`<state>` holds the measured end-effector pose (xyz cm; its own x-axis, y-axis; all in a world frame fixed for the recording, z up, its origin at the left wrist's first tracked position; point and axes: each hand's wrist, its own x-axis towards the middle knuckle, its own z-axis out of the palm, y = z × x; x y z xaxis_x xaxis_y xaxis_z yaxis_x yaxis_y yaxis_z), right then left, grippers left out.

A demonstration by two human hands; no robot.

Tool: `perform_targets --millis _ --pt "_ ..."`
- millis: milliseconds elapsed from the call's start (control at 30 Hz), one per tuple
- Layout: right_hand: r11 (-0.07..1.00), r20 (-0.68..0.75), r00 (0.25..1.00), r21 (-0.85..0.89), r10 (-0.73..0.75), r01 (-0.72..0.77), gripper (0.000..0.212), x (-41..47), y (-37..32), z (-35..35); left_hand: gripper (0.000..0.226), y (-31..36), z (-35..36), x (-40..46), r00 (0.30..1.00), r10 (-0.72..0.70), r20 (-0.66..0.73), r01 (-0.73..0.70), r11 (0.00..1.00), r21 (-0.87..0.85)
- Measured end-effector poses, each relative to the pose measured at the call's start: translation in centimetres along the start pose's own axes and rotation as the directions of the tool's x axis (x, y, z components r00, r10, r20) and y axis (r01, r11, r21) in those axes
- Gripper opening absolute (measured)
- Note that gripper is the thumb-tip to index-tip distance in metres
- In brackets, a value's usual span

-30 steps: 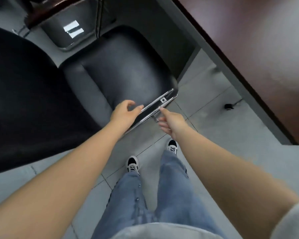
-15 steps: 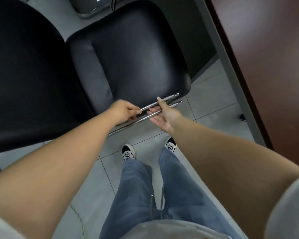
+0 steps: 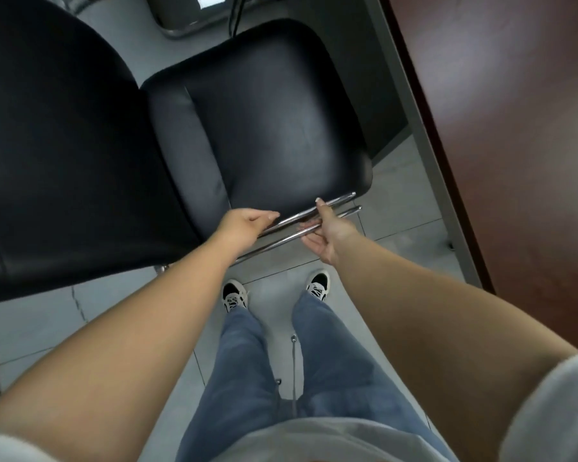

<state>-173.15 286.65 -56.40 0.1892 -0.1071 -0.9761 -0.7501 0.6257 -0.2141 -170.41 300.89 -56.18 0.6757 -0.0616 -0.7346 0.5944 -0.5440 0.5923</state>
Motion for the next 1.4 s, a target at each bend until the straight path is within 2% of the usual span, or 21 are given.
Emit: perform_targets --millis 100,233,400,500,633,733,933,1200,1400 --pt "0.997 -0.016 0.999 -0.070 -0.043 0.042 0.034 -1.2 0.5 0.0 0.024 -0.2 -1.1 -1.3 0.994 -0.049 -0.097 0.029 0.980 -0.198" --pt "0.984 0.095 0.995 -0.172 -0.034 0.050 0.045 -4.3 2.3 0.0 0.018 -0.1 -2.6 -4.7 0.993 -0.092 -0.077 0.060 0.935 -0.351" --pt "0.960 0.206 0.973 -0.235 -0.104 0.152 0.034 -9.3 6.7 1.9 0.019 -2.0 -5.0 -10.4 0.993 -0.095 -0.071 0.042 0.841 -0.539" --pt "0.954 0.237 0.958 -0.212 -0.161 0.213 0.028 -11.5 10.4 3.7 0.017 -4.9 -7.3 -13.7 0.995 -0.072 -0.064 0.018 0.792 -0.610" --pt "0.948 0.285 0.943 -0.210 -0.174 0.238 0.026 -14.4 18.3 7.0 0.016 -10.8 -11.6 -19.1 0.995 -0.059 -0.085 -0.011 0.757 -0.653" --pt "0.933 0.377 0.915 -0.257 -0.145 0.254 0.026 -16.8 24.8 11.2 0.014 -16.3 -16.3 -23.7 0.988 -0.061 -0.139 -0.054 0.714 -0.698" --pt "0.824 0.442 0.880 -0.424 -0.174 0.376 0.024 -20.0 30.6 17.5 0.016 -21.9 -23.6 -28.0 0.960 -0.092 -0.263 -0.152 0.618 -0.771" --pt "0.756 0.523 0.839 -0.484 -0.153 0.440 0.023 -21.2 33.1 24.5 0.016 -24.4 -30.7 -28.2 0.930 -0.135 -0.343 -0.222 0.537 -0.814" --pt "0.738 0.524 0.845 -0.529 -0.106 0.420 0.024 -19.4 30.9 33.1 0.014 -23.6 -38.3 -23.0 0.922 -0.168 -0.348 -0.179 0.613 -0.770"
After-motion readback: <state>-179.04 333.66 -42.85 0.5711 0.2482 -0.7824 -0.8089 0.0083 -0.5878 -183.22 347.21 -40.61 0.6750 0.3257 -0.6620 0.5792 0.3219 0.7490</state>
